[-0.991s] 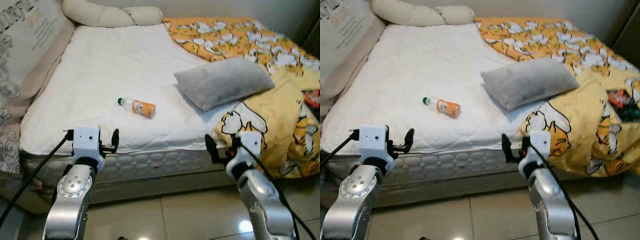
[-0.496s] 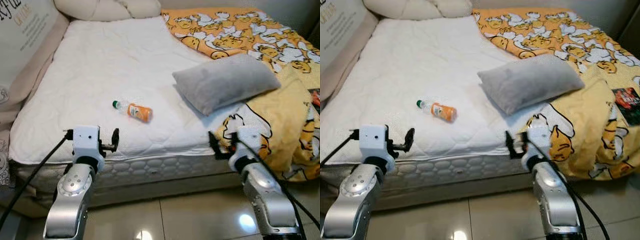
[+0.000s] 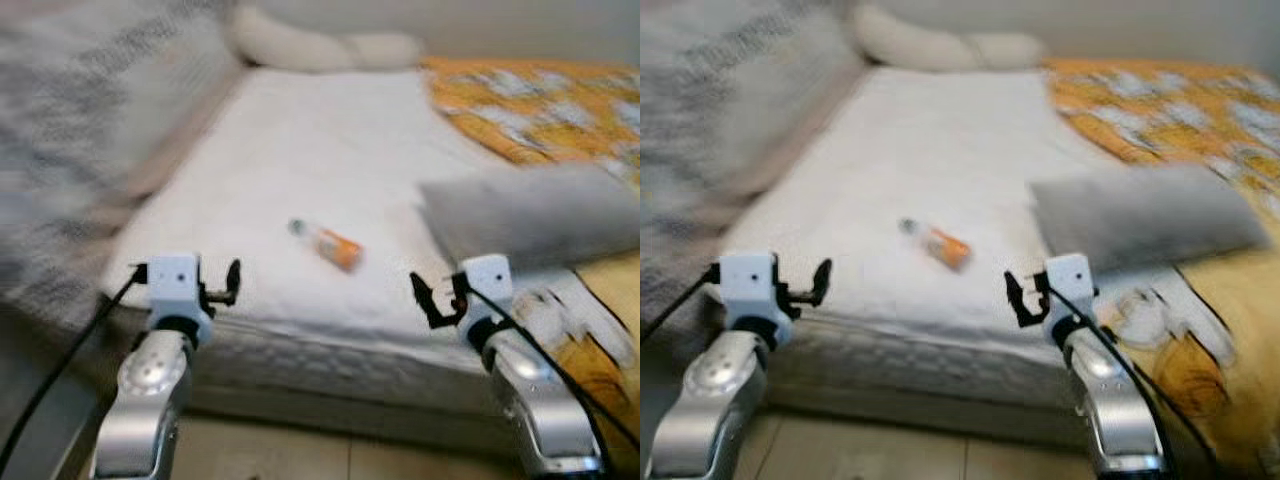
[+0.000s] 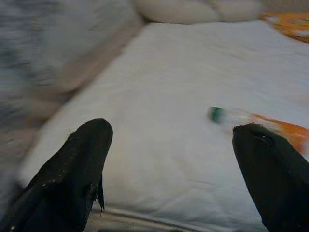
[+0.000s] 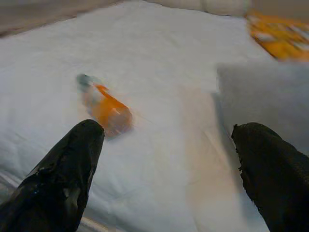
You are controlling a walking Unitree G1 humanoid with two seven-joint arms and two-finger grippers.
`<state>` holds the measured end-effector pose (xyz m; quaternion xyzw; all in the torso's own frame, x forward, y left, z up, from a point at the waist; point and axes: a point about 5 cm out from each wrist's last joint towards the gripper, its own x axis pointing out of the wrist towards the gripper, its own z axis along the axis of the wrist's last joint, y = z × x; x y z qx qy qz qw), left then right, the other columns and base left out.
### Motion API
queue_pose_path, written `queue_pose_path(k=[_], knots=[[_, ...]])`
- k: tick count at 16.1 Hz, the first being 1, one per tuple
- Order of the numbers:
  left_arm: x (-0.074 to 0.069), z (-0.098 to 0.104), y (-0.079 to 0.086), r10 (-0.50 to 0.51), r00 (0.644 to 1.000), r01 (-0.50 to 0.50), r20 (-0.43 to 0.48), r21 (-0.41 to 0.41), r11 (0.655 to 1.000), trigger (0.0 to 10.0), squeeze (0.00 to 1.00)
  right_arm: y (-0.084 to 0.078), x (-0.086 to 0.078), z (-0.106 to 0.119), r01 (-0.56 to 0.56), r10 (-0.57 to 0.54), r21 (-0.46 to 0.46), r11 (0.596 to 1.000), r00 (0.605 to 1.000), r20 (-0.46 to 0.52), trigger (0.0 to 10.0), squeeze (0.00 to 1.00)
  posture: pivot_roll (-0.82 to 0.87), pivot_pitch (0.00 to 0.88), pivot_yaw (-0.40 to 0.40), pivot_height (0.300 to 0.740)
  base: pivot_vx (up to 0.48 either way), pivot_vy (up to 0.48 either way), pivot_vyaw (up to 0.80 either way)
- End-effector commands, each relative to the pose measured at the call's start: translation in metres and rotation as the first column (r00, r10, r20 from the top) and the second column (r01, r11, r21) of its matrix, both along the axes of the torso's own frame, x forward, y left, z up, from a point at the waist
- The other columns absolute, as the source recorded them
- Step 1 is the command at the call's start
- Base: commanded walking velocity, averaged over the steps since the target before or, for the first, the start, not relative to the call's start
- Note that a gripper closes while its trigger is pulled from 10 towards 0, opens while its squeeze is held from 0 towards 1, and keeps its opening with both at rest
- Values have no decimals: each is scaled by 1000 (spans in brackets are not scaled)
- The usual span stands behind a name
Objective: Clean up the room
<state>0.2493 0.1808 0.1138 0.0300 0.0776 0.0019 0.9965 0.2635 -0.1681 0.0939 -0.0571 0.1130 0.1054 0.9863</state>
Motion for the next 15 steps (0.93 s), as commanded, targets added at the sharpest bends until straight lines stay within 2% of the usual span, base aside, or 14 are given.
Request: queue_pose_path(k=[1, 5, 8, 15], knots=[[-1, 1, 6, 21, 1000, -21, 1, 14, 1000, 10000, 1000, 9, 2, 3, -37, 37, 10, 999, 999, 4, 10000, 0, -40, 0, -15, 740, 330, 0, 0], [-3, 1, 3, 12, 1000, -12, -4, 11, 1000, 10000, 1000, 3, 4, 0, -12, 12, -12, 1000, 1000, -25, 10000, 0, -34, 0, -13, 740, 330, 0, 0], [-4, 0, 3, 3, 1000, -3, -9, 24, 1000, 10000, 1000, 9, 5, 5, -63, 63, -1, 998, 998, -9, 10000, 0, -38, 0, -14, 740, 307, 0, 0], [-6, 2, 1, -25, 1000, 26, -11, 45, 999, 10000, 1000, 15, 2, 0, -77, 76, -25, 997, 997, -27, 10000, 0, -29, 0, -3, 740, 306, 0, 67]])
